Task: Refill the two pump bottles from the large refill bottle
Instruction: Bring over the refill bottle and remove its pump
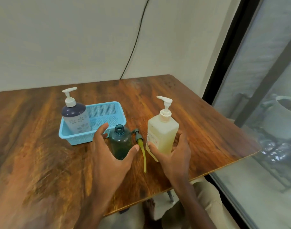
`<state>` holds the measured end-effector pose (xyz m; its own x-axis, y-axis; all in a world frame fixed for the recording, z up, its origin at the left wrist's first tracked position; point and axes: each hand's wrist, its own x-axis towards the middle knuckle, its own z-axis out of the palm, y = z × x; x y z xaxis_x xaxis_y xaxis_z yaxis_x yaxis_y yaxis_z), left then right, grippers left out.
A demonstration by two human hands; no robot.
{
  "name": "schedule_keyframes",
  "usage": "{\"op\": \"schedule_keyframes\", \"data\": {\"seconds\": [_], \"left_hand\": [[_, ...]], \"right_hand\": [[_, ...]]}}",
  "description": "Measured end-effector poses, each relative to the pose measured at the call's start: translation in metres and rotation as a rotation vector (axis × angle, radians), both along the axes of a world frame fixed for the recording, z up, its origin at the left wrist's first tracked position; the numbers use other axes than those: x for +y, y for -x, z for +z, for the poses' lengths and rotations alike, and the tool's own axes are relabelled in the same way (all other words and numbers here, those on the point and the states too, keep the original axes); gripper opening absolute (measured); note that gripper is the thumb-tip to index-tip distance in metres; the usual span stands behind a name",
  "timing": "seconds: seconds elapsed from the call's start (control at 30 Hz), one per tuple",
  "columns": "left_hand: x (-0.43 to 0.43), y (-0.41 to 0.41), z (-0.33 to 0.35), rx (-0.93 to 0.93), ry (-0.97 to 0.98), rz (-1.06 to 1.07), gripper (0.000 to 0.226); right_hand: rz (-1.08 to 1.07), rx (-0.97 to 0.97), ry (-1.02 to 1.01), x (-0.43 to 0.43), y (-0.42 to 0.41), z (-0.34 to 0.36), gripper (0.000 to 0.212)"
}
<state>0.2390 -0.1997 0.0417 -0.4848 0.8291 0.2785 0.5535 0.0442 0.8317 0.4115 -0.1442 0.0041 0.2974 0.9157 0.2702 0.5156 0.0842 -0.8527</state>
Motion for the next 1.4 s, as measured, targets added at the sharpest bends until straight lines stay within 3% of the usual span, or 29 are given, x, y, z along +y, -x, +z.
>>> {"op": "schedule_keyframes", "data": {"seconds": [0.17, 0.43, 0.6, 0.77, 0.87, 1.03, 1.4], "left_hand": [[0.002, -0.006, -0.004, -0.016, -0.005, -0.033, 0.108], [0.001, 0.002, -0.009, 0.08, 0.021, -0.112, 0.113], [0.008, 0.031, 0.003, 0.17, 0.08, -0.229, 0.114], [0.018, 0.051, 0.016, 0.214, 0.158, -0.393, 0.109], [0.027, 0.055, 0.015, 0.267, 0.161, -0.485, 0.097], [0.039, 0.058, 0.003, 0.287, 0.127, -0.532, 0.087], [0.037, 0.062, -0.008, 0.258, 0.029, -0.504, 0.091]], "right_hand": [[0.004, -0.034, -0.011, 0.0, 0.0, 0.0, 0.095], [0.017, 0.069, -0.116, -0.008, 0.001, -0.004, 0.094], [-0.084, 0.155, -0.26, -0.025, 0.003, -0.005, 0.093], [-0.148, 0.074, -0.413, -0.038, 0.01, 0.006, 0.089], [-0.127, 0.012, -0.522, -0.047, 0.017, 0.012, 0.074], [-0.031, -0.077, -0.618, -0.053, 0.027, 0.011, 0.026], [-0.04, 0.01, -0.495, -0.046, 0.027, -0.003, 0.024]]}}
